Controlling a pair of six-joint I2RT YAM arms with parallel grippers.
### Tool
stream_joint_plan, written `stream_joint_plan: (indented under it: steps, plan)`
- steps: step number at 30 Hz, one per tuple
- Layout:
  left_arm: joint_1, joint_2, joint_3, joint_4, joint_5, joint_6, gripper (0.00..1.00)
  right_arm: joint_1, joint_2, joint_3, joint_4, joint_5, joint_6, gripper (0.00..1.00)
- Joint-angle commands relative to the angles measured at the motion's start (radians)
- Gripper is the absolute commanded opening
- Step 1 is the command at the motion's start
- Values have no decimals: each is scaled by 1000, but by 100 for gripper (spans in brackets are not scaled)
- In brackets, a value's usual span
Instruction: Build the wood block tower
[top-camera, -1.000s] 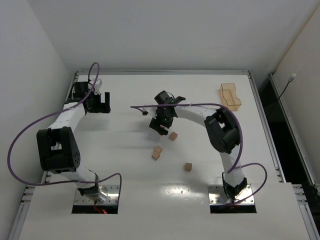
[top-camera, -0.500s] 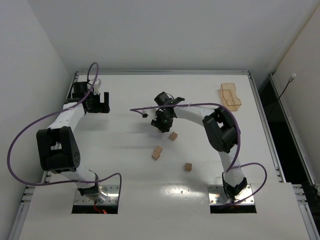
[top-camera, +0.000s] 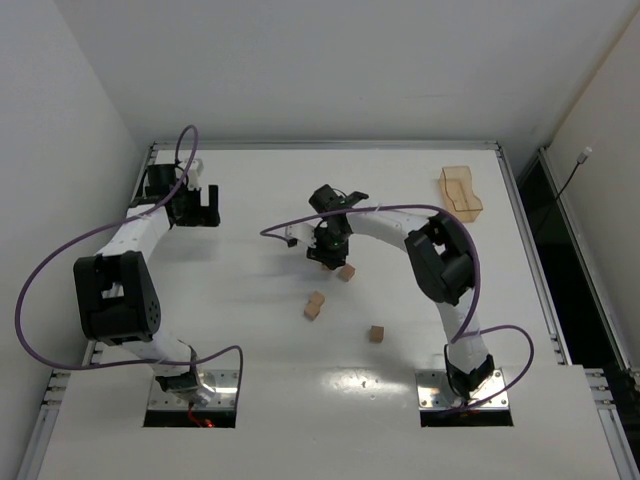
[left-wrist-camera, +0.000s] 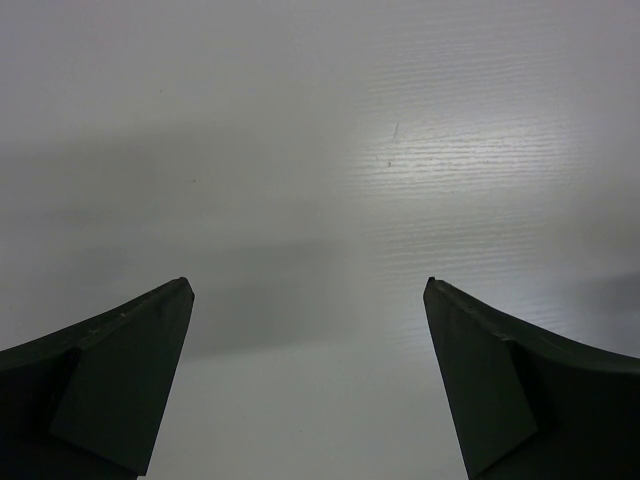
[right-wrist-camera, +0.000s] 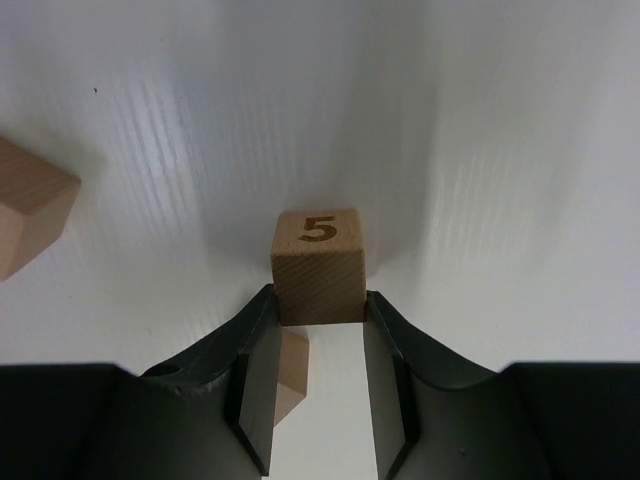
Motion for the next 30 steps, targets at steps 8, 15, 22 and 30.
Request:
stream_joint_plan:
  steps: [8,15,22,30]
  plan:
    - [15,13,19,31,28,-10,100,-24,28,42,-66,-17,-45,55]
    - [15,22,19,22,18,-10,100,-43,-94,-15,48,-57,56,90]
    - [15,1,10,22,18,-1,100,-64,-334,-187,194,-21,326,91]
    - [15,1,10,22,29,-23,100,-96,-360,-253,163,-19,533,89]
